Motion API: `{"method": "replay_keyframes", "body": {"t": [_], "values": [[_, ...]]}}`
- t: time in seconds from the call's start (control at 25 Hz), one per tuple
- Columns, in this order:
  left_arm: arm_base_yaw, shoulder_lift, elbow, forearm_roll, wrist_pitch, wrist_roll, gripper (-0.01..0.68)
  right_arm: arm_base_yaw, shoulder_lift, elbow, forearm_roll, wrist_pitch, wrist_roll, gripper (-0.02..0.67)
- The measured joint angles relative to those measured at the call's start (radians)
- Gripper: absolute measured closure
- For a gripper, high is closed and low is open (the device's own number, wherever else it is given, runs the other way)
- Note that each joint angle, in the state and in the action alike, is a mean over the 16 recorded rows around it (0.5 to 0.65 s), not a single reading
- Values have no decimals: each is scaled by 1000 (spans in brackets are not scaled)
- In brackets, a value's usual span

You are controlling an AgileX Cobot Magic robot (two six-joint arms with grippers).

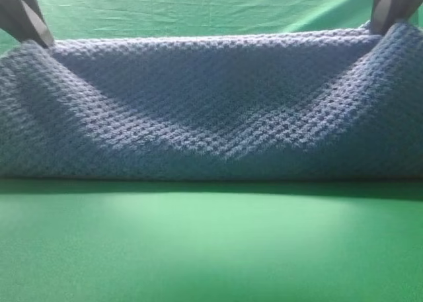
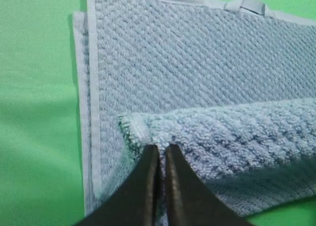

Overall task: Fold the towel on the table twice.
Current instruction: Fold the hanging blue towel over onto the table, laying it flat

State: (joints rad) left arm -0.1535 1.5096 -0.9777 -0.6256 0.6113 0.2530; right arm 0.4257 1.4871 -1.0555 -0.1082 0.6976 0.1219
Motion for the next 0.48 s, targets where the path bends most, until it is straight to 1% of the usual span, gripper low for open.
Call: {"method": "replay_keyframes", "body": {"t": [0.28,0.48], "values": [[0,164,-138,-10,-65,5,673,-37,140,-114,2,-53,-31,649],[0,240,-193,-59,-117,54,673,-53,230,-180,1,-94,-37,649]]}}
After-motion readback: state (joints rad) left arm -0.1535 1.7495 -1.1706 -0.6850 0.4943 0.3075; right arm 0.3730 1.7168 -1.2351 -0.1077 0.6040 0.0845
